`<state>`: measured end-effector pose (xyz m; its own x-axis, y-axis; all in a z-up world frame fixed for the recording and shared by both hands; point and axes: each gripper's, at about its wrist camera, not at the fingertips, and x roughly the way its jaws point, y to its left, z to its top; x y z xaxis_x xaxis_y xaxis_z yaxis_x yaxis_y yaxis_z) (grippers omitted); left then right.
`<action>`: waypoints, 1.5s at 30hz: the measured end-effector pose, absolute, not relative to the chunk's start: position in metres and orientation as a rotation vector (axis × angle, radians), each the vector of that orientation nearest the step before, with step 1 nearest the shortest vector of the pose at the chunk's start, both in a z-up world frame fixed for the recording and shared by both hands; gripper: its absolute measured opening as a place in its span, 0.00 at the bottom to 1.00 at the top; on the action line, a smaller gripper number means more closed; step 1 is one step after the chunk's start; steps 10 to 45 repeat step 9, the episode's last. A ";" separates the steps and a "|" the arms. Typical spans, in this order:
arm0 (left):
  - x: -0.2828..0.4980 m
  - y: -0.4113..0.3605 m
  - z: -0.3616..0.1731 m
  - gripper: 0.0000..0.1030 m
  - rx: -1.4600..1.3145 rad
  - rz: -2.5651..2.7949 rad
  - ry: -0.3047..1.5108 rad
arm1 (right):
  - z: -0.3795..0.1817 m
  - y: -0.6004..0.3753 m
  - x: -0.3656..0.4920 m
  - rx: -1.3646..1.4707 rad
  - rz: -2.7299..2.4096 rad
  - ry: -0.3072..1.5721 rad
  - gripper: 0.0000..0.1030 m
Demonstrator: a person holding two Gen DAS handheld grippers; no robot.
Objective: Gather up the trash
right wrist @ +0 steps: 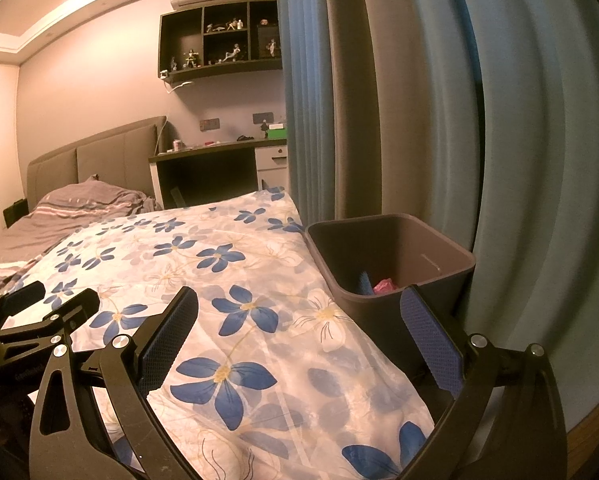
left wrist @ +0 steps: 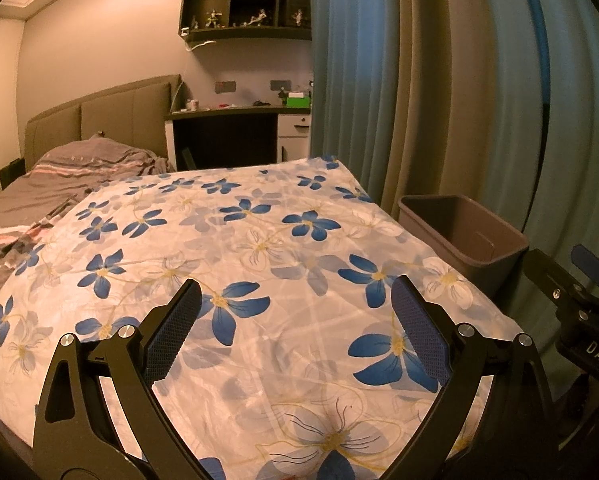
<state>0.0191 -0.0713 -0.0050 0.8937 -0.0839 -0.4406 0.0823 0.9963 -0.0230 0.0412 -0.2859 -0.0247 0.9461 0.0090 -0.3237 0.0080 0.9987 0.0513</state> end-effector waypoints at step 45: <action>0.020 -0.066 -0.004 0.94 -0.030 -0.075 0.466 | -0.025 -0.286 0.040 0.053 0.000 0.328 0.95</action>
